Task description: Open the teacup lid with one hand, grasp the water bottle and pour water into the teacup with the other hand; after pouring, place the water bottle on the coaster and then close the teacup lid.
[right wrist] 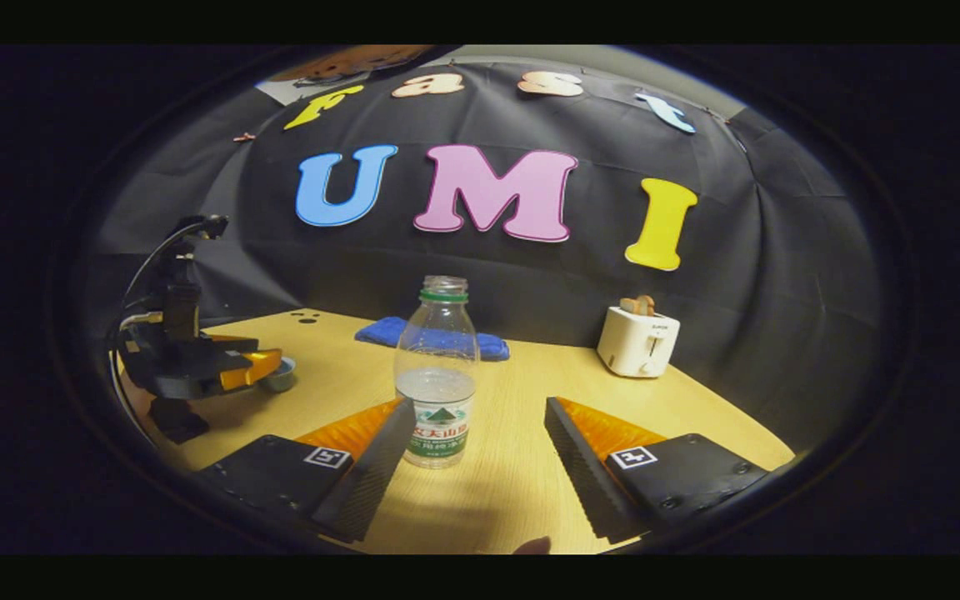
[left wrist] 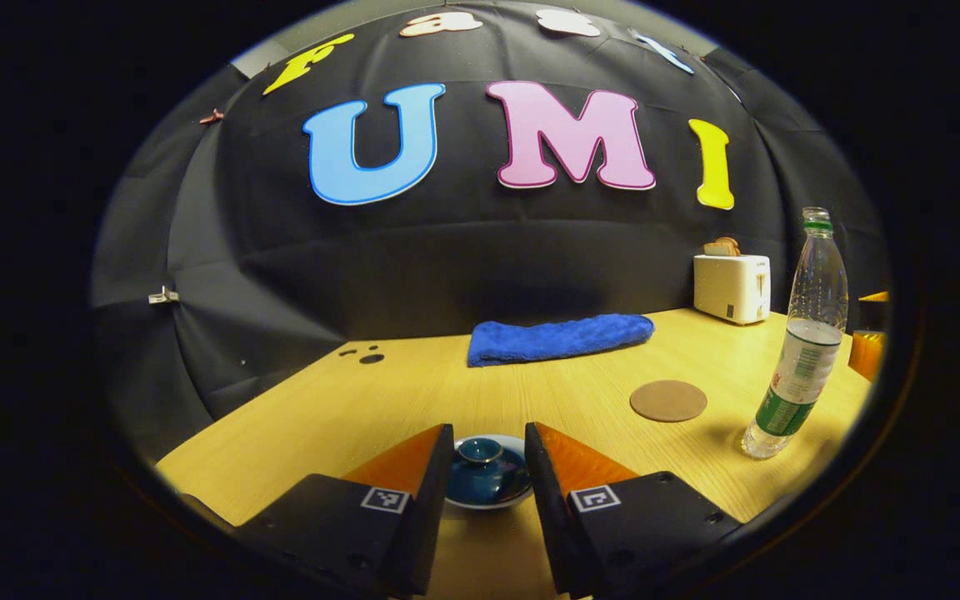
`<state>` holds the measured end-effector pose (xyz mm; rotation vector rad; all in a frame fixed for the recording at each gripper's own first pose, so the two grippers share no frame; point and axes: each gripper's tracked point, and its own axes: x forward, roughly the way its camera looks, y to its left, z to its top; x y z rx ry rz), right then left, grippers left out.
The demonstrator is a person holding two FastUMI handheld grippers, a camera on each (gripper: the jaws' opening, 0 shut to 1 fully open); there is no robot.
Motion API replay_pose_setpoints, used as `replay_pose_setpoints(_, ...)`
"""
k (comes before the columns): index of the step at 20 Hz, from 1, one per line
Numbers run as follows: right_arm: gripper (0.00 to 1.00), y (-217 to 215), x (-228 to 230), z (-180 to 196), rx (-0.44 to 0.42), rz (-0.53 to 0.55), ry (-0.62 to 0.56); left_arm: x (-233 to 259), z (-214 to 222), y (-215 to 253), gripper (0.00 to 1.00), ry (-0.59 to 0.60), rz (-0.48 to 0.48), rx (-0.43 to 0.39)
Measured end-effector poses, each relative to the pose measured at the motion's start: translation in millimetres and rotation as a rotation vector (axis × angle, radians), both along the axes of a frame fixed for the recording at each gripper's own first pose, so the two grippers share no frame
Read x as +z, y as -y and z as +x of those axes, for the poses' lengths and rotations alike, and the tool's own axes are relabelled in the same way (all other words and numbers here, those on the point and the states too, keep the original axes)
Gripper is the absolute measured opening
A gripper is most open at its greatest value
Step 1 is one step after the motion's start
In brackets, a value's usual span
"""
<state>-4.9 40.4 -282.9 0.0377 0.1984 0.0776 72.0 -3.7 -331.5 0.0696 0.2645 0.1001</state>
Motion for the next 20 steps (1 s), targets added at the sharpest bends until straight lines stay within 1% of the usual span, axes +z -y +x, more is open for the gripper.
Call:
replay_pose_setpoints(5,0.97,-14.5,-16.4,4.6,0.023,0.030,-0.027,-12.4,6.2,-0.8,0.53,-0.058,0.038,-0.002)
replay_pose_setpoints(6,0.97,-17.8,-18.3,6.9,0.027,0.034,-0.029,-11.7,6.9,-3.4,0.48,-0.059,0.036,0.008)
replay_pose_setpoints(7,0.97,-20.9,-19.5,9.4,0.031,0.037,-0.028,-11.8,8.2,-6.8,0.48,-0.060,0.029,0.019)
replay_pose_setpoints(9,0.97,-27.4,-24.3,15.6,0.041,0.045,-0.034,-10.3,7.1,-3.9,0.30,-0.053,0.013,0.009)
replay_pose_setpoints(10,0.97,-31.6,-27.9,18.5,0.044,0.051,-0.037,-8.9,6.6,-3.3,0.36,-0.048,0.009,0.004)
replay_pose_setpoints(11,0.97,-34.5,-30.0,20.4,0.047,0.056,-0.040,-4.8,7.3,-3.8,0.28,-0.037,0.002,0.001)
replay_pose_setpoints(12,0.97,-36.1,-32.7,22.6,0.047,0.057,-0.042,0.6,6.2,-3.3,0.31,-0.022,-0.009,0.002)
replay_pose_setpoints(13,0.97,-37.6,-35.4,24.7,0.047,0.058,-0.046,7.3,7.0,-3.4,0.31,-0.006,-0.024,0.003)
replay_pose_setpoints(14,0.97,-38.9,-38.1,25.7,0.047,0.060,-0.051,15.2,6.7,-3.9,0.27,0.006,-0.039,0.003)
replay_pose_setpoints(15,0.97,-40.2,-41.1,28.1,0.046,0.063,-0.054,21.6,5.3,-5.0,0.27,0.016,-0.046,0.006)
replay_pose_setpoints(16,0.97,-40.6,-43.3,31.1,0.043,0.064,-0.056,28.3,4.6,-7.0,0.31,0.022,-0.048,0.007)
replay_pose_setpoints(19,0.96,-41.9,-44.2,42.4,0.031,0.069,-0.047,33.9,0.2,-16.7,0.30,0.019,-0.048,0.019)
replay_pose_setpoints(20,0.97,-41.4,-42.5,46.5,0.026,0.072,-0.035,35.2,-1.8,-20.0,0.34,0.018,-0.047,0.027)
